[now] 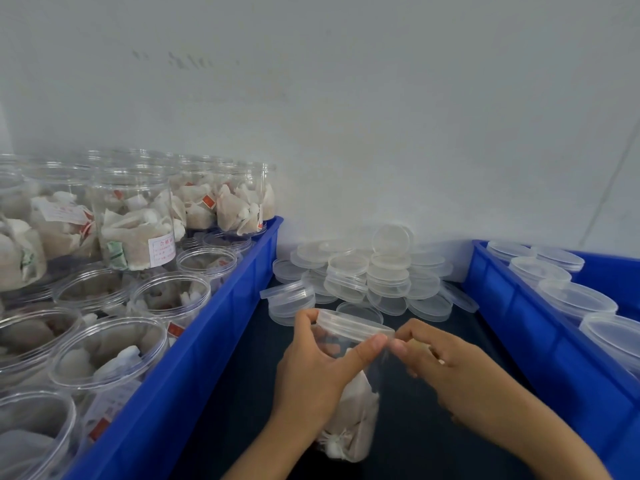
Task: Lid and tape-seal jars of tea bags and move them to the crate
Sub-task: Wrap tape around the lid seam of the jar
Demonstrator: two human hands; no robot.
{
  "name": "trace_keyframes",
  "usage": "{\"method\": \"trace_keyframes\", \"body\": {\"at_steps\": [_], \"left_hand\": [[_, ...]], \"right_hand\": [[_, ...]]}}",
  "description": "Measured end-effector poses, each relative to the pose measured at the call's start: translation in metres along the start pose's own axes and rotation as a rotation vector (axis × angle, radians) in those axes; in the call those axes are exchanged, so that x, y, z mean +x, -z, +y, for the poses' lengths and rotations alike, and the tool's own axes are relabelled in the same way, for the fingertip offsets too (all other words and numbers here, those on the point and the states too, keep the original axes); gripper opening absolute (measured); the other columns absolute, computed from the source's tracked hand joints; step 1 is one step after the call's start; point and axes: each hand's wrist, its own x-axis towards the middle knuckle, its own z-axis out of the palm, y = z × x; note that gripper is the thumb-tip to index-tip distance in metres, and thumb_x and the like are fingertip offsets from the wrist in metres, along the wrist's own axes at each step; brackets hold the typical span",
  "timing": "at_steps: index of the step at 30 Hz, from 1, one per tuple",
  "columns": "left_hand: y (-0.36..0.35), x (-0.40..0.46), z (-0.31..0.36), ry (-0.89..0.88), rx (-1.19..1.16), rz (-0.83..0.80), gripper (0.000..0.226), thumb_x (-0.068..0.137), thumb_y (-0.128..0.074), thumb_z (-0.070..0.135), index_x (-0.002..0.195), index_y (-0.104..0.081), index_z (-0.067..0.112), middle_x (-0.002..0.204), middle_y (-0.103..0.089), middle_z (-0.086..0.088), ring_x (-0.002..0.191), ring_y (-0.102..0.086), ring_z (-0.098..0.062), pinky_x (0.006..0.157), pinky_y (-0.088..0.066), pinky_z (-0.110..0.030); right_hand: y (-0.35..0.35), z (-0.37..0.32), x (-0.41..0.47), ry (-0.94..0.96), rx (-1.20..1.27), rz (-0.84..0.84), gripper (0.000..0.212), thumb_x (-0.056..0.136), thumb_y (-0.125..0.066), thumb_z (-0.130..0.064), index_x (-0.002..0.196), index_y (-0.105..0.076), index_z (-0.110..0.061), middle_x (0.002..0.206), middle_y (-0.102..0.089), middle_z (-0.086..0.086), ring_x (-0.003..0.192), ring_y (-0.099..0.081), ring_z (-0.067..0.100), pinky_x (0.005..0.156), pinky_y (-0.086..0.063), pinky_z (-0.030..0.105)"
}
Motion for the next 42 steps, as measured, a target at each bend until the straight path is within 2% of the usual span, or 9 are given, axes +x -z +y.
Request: {"method": "trace_keyframes", "body": {"at_steps": [5,7,10,16,20,24,28,34,42], "left_hand": [[0.004,0.004,-0.001,0.009,-0.030,-0.014,0.090,0.036,-0.070,0.086,0.106,-0.051,0.033,0.097,-0.071,0.012,0.087,-0.068,-0.004,0.086,-0.056,-0.039],[0.005,0.004,-0.002,0.004,-0.025,-0.024,0.088,0.039,-0.071,0.083,0.108,-0.051,0.033,0.098,-0.072,0.012,0.088,-0.069,-0.005,0.086,-0.056,-0.040],[0.005,0.005,-0.002,0.001,-0.028,-0.036,0.088,0.041,-0.073,0.079,0.111,-0.052,0.030,0.098,-0.072,0.009,0.090,-0.069,-0.009,0.087,-0.056,-0.041],[0.008,0.008,-0.001,0.015,-0.072,-0.104,0.070,0.049,-0.076,0.066,0.105,-0.054,0.030,0.094,-0.070,0.026,0.085,-0.068,0.003,0.077,-0.052,-0.023],[0.010,0.008,-0.001,0.014,-0.103,-0.096,0.069,0.049,-0.074,0.063,0.105,-0.055,0.028,0.095,-0.069,0.025,0.087,-0.067,0.003,0.071,-0.051,-0.016],[0.014,0.009,0.000,0.005,-0.158,-0.122,0.069,0.050,-0.074,0.059,0.106,-0.057,0.022,0.093,-0.071,0.022,0.086,-0.067,0.002,0.068,-0.049,-0.009],[0.018,0.012,0.000,0.012,-0.210,-0.179,0.071,0.052,-0.075,0.055,0.109,-0.059,0.016,0.094,-0.073,0.014,0.087,-0.069,-0.003,0.069,-0.050,-0.010],[0.021,0.015,-0.005,0.044,-0.252,-0.193,0.070,0.052,-0.076,0.056,0.111,-0.058,0.022,0.098,-0.073,0.012,0.091,-0.070,-0.006,0.069,-0.053,-0.015],[0.022,0.019,-0.007,0.054,-0.306,-0.223,0.073,0.052,-0.077,0.051,0.113,-0.056,0.018,0.097,-0.075,0.009,0.089,-0.072,-0.008,0.067,-0.053,-0.014]], "right_hand": [[0.019,-0.003,-0.004,0.064,-0.037,-0.072,0.028,0.081,-0.037,-0.063,0.083,-0.062,-0.052,0.076,-0.072,-0.007,0.043,-0.048,-0.001,0.046,-0.038,0.010],[0.023,-0.002,-0.004,0.051,-0.113,-0.087,0.022,0.092,-0.041,-0.055,0.085,-0.061,-0.055,0.073,-0.071,-0.009,0.054,-0.058,-0.004,0.057,-0.042,0.011],[0.021,0.002,-0.003,0.022,-0.199,-0.095,0.018,0.096,-0.044,-0.050,0.087,-0.060,-0.053,0.066,-0.069,-0.008,0.069,-0.066,0.001,0.073,-0.051,0.021],[0.018,0.012,0.007,-0.095,-0.240,-0.121,0.028,0.095,-0.043,-0.057,0.087,-0.067,-0.046,0.060,-0.067,-0.007,0.074,-0.068,0.006,0.089,-0.052,0.031],[0.015,0.013,0.012,-0.098,-0.235,-0.130,0.031,0.095,-0.041,-0.058,0.085,-0.068,-0.046,0.066,-0.068,-0.003,0.074,-0.067,0.009,0.089,-0.051,0.032],[0.011,0.011,0.017,-0.068,-0.278,-0.098,0.033,0.098,-0.041,-0.053,0.088,-0.070,-0.039,0.064,-0.058,-0.011,0.075,-0.063,0.007,0.089,-0.051,0.034],[0.008,0.008,0.020,-0.050,-0.270,-0.065,0.032,0.097,-0.043,-0.053,0.086,-0.070,-0.041,0.063,-0.055,-0.015,0.075,-0.059,0.006,0.085,-0.051,0.031],[0.004,0.005,0.024,-0.026,-0.258,-0.068,0.031,0.097,-0.044,-0.052,0.086,-0.070,-0.040,0.063,-0.053,-0.014,0.069,-0.055,0.003,0.083,-0.052,0.031],[0.001,0.006,0.027,0.012,-0.236,-0.068,0.024,0.096,-0.044,-0.054,0.084,-0.065,-0.052,0.068,-0.055,-0.012,0.068,-0.056,0.005,0.081,-0.053,0.033]]}}
